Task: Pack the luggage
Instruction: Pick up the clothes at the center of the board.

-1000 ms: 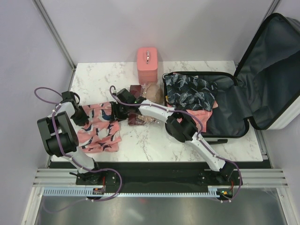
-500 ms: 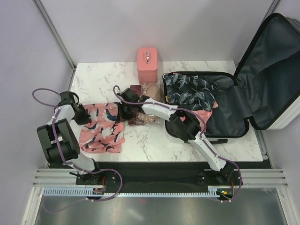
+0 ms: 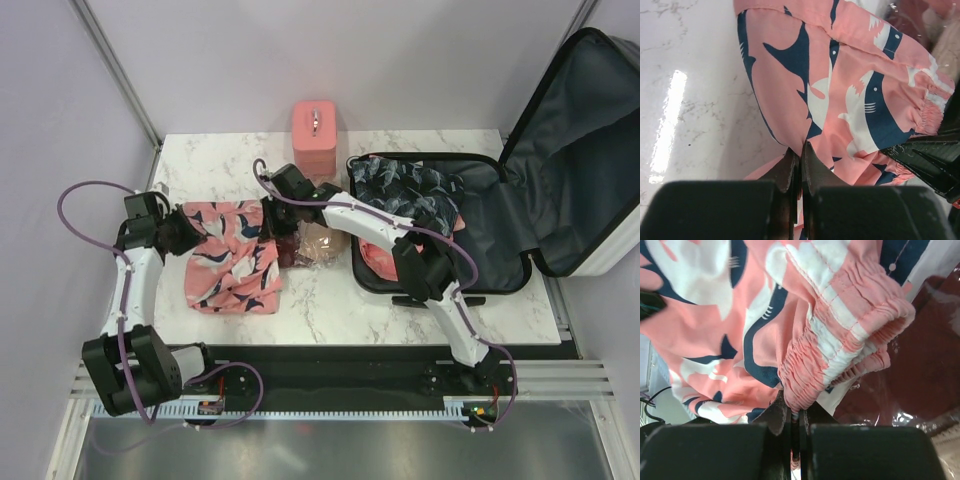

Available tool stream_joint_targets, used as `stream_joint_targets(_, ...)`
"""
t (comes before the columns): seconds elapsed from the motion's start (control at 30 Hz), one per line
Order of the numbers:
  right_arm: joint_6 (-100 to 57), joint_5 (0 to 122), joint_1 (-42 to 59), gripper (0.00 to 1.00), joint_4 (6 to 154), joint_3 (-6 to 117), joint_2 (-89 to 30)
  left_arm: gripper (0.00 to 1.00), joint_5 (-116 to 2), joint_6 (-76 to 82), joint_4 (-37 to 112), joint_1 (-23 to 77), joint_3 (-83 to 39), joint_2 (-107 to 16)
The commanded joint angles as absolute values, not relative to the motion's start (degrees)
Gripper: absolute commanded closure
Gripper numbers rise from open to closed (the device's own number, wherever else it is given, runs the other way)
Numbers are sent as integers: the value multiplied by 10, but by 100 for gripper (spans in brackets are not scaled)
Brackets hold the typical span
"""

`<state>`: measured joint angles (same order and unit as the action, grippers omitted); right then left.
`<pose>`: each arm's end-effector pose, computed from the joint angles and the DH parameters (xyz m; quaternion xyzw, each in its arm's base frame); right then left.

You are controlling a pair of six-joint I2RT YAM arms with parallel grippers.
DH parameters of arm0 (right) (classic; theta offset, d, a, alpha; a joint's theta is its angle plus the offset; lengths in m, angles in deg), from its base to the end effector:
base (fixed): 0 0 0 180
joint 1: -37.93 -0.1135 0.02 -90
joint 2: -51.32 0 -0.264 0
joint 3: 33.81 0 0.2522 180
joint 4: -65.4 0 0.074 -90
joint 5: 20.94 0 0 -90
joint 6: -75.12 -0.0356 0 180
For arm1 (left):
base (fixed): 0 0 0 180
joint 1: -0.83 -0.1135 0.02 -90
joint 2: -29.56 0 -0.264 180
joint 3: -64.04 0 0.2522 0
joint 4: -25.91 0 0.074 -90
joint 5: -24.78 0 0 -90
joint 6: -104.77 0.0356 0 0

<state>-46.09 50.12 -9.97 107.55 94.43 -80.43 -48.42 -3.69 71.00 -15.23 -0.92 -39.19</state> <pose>0.3419 0.3956 0.2180 -0.1940 0.8948 0.3545 0.1900 0.2402 0.0585 0.2615 -0.2258 0.8998 -0.1440 0.3445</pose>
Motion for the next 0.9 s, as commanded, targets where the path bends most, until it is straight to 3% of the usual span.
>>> stream_joint_targets(0.0,-441,520,-102,100,1075,944,-745,98,-454,-75,706,-142,-17,-357)
stream_joint_targets(0.3,-437,531,-91,100,1085,931,-680,98,-473,-113,726,-114,-75,-312)
stream_joint_targets(0.87,-357,654,-3,100,1177,845,-485,98,-607,-192,732,174,-229,-370)
